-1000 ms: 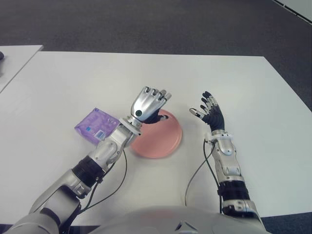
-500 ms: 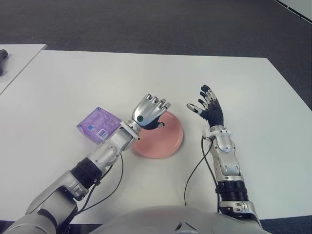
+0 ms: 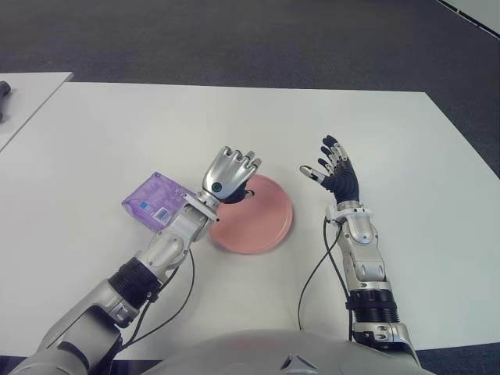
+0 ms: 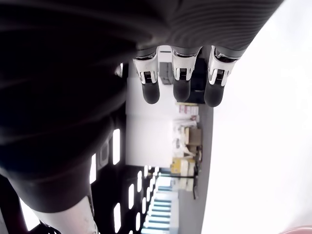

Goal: Put the tissue paper into the plate.

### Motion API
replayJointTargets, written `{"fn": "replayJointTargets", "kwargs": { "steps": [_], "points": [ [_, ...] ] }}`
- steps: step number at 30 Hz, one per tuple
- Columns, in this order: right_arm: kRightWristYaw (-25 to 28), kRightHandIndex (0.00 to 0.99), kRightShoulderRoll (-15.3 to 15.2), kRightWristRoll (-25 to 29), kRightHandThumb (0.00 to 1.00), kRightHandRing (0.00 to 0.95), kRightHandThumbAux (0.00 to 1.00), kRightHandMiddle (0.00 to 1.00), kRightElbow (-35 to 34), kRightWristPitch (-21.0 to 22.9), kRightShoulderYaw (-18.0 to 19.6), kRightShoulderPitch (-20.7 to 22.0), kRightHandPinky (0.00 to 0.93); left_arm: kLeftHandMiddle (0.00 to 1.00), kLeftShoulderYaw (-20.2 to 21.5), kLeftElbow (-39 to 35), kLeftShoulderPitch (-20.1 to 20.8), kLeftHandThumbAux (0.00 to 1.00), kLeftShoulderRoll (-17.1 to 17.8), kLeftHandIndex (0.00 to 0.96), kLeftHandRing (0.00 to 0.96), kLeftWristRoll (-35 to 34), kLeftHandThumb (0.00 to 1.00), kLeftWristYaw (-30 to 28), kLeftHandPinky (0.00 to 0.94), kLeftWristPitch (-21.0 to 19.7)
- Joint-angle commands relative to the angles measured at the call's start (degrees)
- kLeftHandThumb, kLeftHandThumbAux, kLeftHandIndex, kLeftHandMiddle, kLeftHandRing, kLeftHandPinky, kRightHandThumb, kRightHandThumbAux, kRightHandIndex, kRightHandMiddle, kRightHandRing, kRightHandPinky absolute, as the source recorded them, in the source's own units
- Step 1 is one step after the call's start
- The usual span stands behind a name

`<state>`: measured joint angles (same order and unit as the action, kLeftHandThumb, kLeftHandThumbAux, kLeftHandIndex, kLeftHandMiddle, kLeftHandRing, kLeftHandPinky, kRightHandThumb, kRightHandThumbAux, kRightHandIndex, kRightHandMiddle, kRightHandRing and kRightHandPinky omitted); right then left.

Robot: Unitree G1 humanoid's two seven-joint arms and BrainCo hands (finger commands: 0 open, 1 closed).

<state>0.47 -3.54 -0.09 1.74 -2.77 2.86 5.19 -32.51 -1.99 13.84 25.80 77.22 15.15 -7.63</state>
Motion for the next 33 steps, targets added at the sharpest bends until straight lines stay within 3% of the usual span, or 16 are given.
{"fn": "replayJointTargets", "kwargs": {
  "steps": [1,2,3,4,6,9,13,17,21,28,33],
  "points": [
    [0.10,0.033,0.11,0.24,0.000,0.039,0.839,0.047,0.07,1.14,-0.01,-0.23,0.135,0.451,4.57,-10.10,-2.42,0.627,2.17,0.404,0.662,0.39,0.761,-14.82,0.696,-3.60],
    [0.10,0.033,0.11,0.24,0.000,0.039,0.839,0.047,0.07,1.15,-0.01,-0.23,0.135,0.394,5.87,-13.78,-3.03,0.585,2.97,0.351,0.541,0.71,0.632,-21.24,0.584,-4.65],
    [0.08,0.033,0.14,0.21,0.000,0.039,0.839,0.047,0.11,1.13,-0.03,-0.21,0.135,0.276,6.75,-16.15,-3.43,0.534,3.49,0.294,0.368,0.96,0.499,-25.58,0.424,-5.26],
    [0.05,0.033,0.18,0.18,0.000,0.039,0.839,0.047,0.15,1.11,-0.07,-0.19,0.135,0.233,7.26,-18.35,-3.68,0.516,4.52,0.274,0.306,1.64,0.451,-31.96,0.367,-5.47],
    [-0.02,0.033,0.26,0.11,0.000,0.039,0.839,0.047,0.25,1.04,-0.14,-0.18,0.135,0.095,8.64,-23.98,-3.41,0.372,8.00,0.112,0.125,1.47,0.274,-45.88,0.150,-4.64],
    [-0.05,0.033,0.30,0.07,0.000,0.039,0.839,0.047,0.26,1.03,-0.18,-0.18,0.135,0.031,9.96,-28.13,-2.80,0.273,10.37,0.036,0.040,0.60,0.185,-54.81,0.049,-3.52],
    [-0.13,0.033,0.38,-0.01,0.000,0.039,0.839,0.047,0.27,1.03,-0.26,-0.16,0.135,0.008,12.13,-32.71,-2.02,0.197,13.97,0.009,0.010,-2.58,0.149,-62.76,0.012,-2.09],
    [-0.30,0.033,0.58,-0.18,0.000,0.039,0.839,0.047,0.30,1.03,-0.45,-0.14,0.135,0.001,15.72,-35.43,-3.54,0.126,18.27,0.001,0.002,-9.24,0.145,-64.71,0.002,-0.76],
    [1.34,0.035,1.95,1.49,0.000,0.016,0.867,0.026,18.91,-5.61,0.45,2.21,0.087,0.000,21.11,-36.93,-6.06,0.097,24.14,0.000,0.000,-20.43,0.171,-65.36,0.000,2.36],
    [0.99,0.035,1.54,1.99,0.000,0.010,0.882,0.018,19.68,-10.33,1.78,1.14,0.072,0.000,29.47,-36.74,-10.30,0.088,30.14,0.000,0.000,-32.89,0.214,-63.74,0.000,10.01],
    [0.95,0.033,-1.08,-0.51,0.000,0.018,0.845,0.026,25.33,-9.57,0.96,4.70,0.061,0.000,37.79,-33.00,-14.00,0.104,34.11,0.000,0.000,-41.11,0.248,-59.91,0.000,19.08]
  ]
}}
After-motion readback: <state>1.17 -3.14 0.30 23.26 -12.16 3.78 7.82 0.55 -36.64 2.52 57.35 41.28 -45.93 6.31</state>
